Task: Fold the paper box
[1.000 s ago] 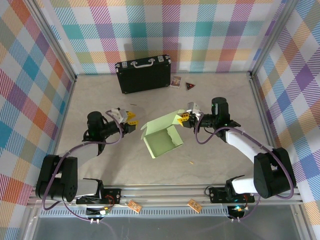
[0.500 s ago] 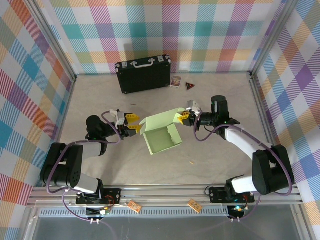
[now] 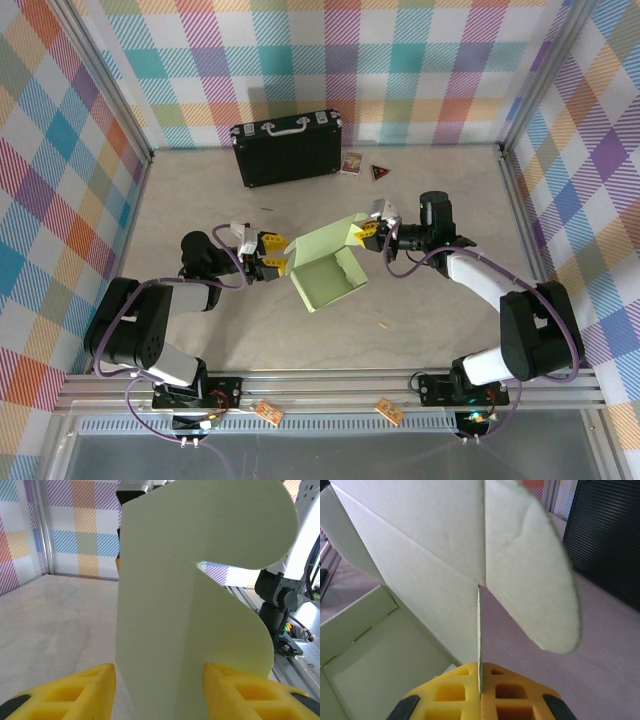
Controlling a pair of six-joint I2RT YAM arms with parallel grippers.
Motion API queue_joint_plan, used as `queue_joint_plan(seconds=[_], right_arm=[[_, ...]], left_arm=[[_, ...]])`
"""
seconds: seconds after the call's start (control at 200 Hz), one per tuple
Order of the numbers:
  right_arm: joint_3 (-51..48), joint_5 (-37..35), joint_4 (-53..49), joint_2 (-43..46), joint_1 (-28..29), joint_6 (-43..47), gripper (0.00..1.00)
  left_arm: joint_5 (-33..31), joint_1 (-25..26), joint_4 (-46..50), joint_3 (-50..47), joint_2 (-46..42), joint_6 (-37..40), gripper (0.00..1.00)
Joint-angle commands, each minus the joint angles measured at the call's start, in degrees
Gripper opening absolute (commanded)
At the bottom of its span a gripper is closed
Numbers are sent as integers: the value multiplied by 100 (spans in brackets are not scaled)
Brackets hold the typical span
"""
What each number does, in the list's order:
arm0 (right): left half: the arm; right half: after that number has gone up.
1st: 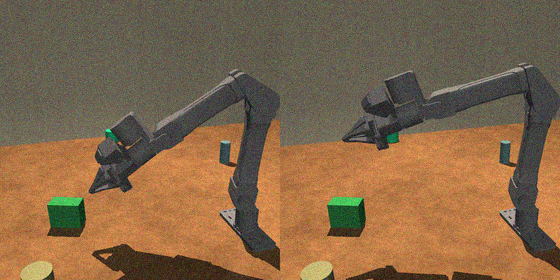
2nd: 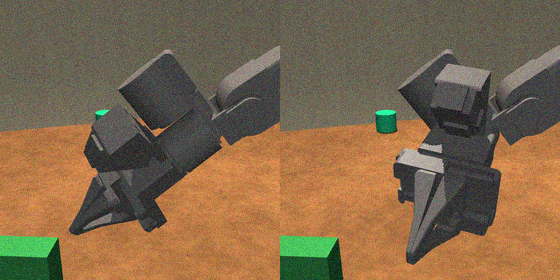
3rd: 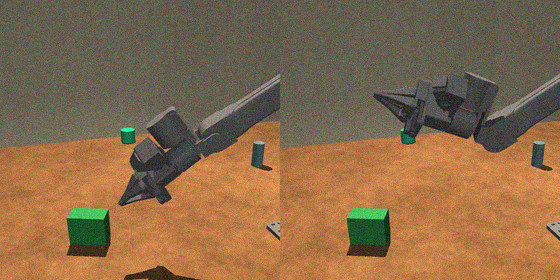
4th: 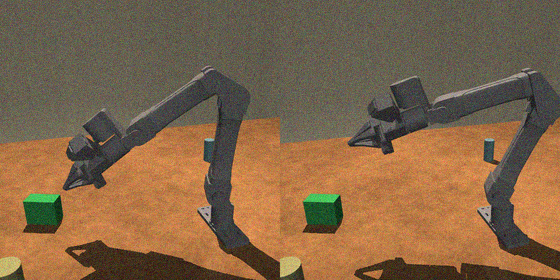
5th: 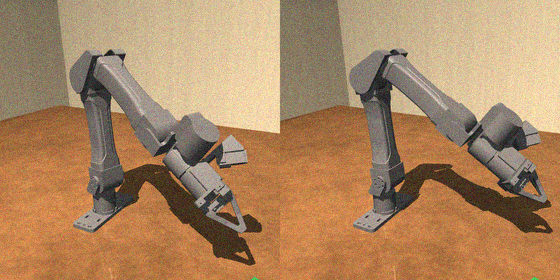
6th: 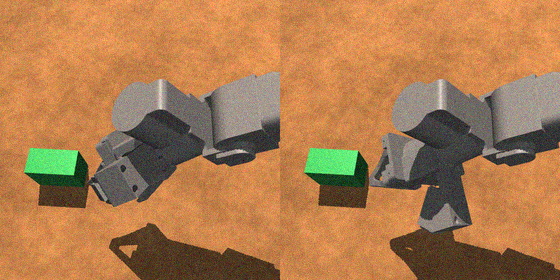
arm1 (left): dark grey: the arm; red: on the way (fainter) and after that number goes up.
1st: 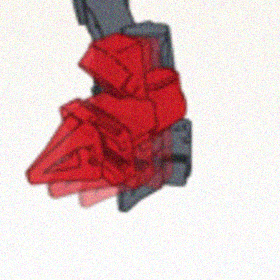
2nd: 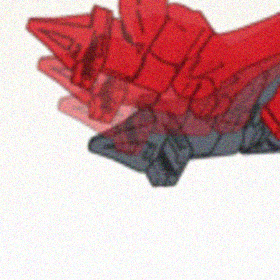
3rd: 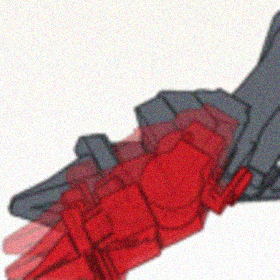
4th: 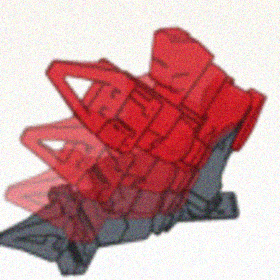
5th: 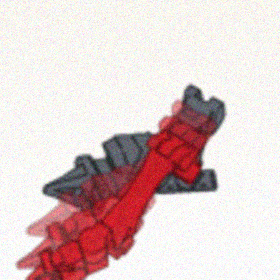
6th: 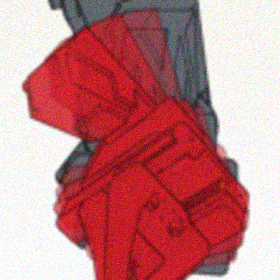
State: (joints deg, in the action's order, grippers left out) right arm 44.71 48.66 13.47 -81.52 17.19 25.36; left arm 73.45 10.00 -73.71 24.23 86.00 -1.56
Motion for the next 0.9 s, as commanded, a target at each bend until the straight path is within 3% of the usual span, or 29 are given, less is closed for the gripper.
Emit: queue_joint_plan(seconds=[0.0,0.515,0.895], right_arm=[[138,118,319,-48,-18,-301,0],[188,-71,309,-170,63,-364,0],[288,-1012,710,-347,601,-1482,0]], left_arm=[[239,47,-267,84,62,34,50],[332,155,-258,107,123,-22,55],[-20,247,-258,220,476,19,59]])
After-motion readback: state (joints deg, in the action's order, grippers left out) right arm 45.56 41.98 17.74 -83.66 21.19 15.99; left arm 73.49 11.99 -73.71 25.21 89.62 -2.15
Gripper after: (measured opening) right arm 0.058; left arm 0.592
